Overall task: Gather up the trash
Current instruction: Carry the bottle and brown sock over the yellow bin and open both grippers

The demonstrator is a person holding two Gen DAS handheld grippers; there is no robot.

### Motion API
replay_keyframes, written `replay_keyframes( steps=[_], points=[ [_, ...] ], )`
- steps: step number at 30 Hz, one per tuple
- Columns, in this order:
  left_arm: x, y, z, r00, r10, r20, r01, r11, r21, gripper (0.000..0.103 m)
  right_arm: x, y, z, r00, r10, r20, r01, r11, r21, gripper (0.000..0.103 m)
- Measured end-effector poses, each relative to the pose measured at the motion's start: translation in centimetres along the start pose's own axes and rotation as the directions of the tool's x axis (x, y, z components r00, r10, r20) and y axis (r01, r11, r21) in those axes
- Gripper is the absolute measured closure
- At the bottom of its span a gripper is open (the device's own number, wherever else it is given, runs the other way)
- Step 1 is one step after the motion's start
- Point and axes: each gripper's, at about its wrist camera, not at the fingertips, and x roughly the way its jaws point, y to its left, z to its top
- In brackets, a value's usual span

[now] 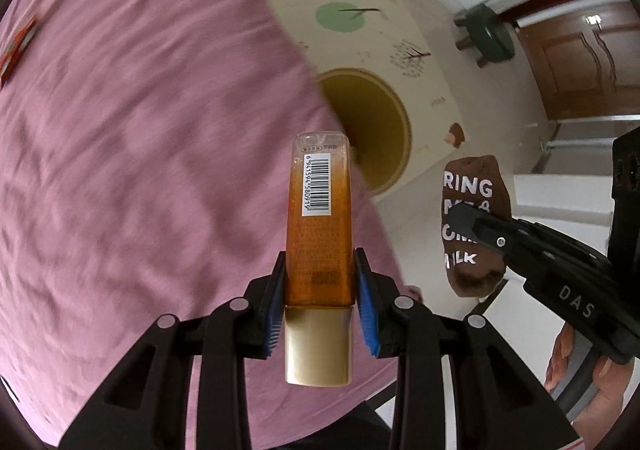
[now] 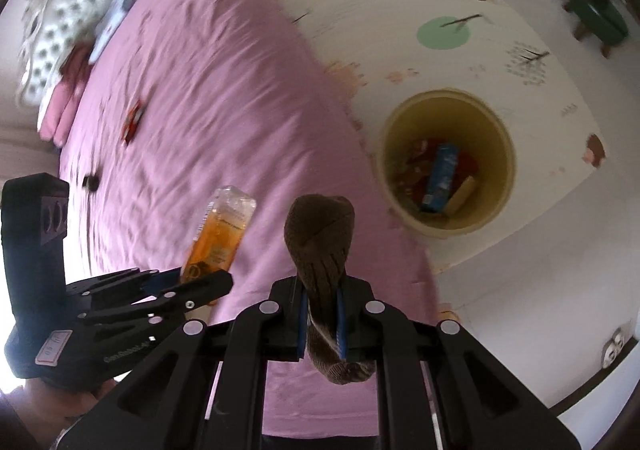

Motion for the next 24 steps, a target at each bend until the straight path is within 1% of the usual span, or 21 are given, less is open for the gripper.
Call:
replay_keyframes(
  steps=[4,6,9,13,17,19,20,21,22,23,24],
  points=[
    [1.3,-2.9,2.3,1.000,-0.004,-0.015,0.005,0.999,0.042,0.071,-1.0,-3.7,0.7,0.999,-0.016,0.030,0.014,0.998,0.060,0.092],
    [2.4,-4.5,3.5,1.000,-0.015,-0.025,0.016,0.998,0.059,0.071,-1.2,-5.5,1.2,0.999,-0.023,0.045,0.018,0.995,0.095,0.092],
    [3.9,-6.2,5.4,0.999,-0.011,-0.035,0.014,0.996,0.087,0.071,-1.2,-7.7,2.2,0.997,-0.028,0.066,0.018,0.989,0.143,0.092],
    [5.1,-8.0,7.2,0.999,-0.022,-0.042,0.026,0.994,0.104,0.071,-1.5,-9.6,3.3,0.996,-0.030,0.088,0.015,0.985,0.174,0.092],
    [6.1,-9.9,8.8,0.998,-0.028,-0.048,0.034,0.991,0.127,0.071,-2.0,-10.9,4.6,0.994,-0.046,0.101,0.028,0.985,0.171,0.092],
    [6.1,-10.7,9.3,0.998,-0.040,-0.047,0.047,0.989,0.143,0.071,-2.3,-11.3,5.2,0.993,-0.047,0.107,0.028,0.985,0.170,0.089],
    [6.2,-11.2,9.7,0.998,-0.046,-0.046,0.053,0.986,0.159,0.069,-2.5,-11.6,5.5,0.992,-0.047,0.113,0.027,0.985,0.172,0.088],
    [6.3,-11.7,10.0,0.998,-0.039,-0.046,0.046,0.985,0.168,0.045,-2.6,-12.0,5.8,0.992,-0.039,0.119,0.018,0.985,0.174,0.077],
    [6.4,-11.9,10.3,0.999,-0.019,-0.041,0.026,0.984,0.177,0.018,-2.6,-12.2,6.0,0.993,-0.034,0.118,0.012,0.983,0.181,0.071],
    [6.2,-12.1,10.5,1.000,0.007,-0.014,-0.004,0.983,0.185,0.016,-2.6,-12.6,6.2,0.992,-0.039,0.117,0.016,0.981,0.191,0.064],
    [6.0,-12.2,10.6,1.000,0.017,0.009,-0.018,0.981,0.193,0.016,-2.6,-12.8,6.5,0.992,-0.049,0.117,0.025,0.980,0.196,0.064]
  ],
)
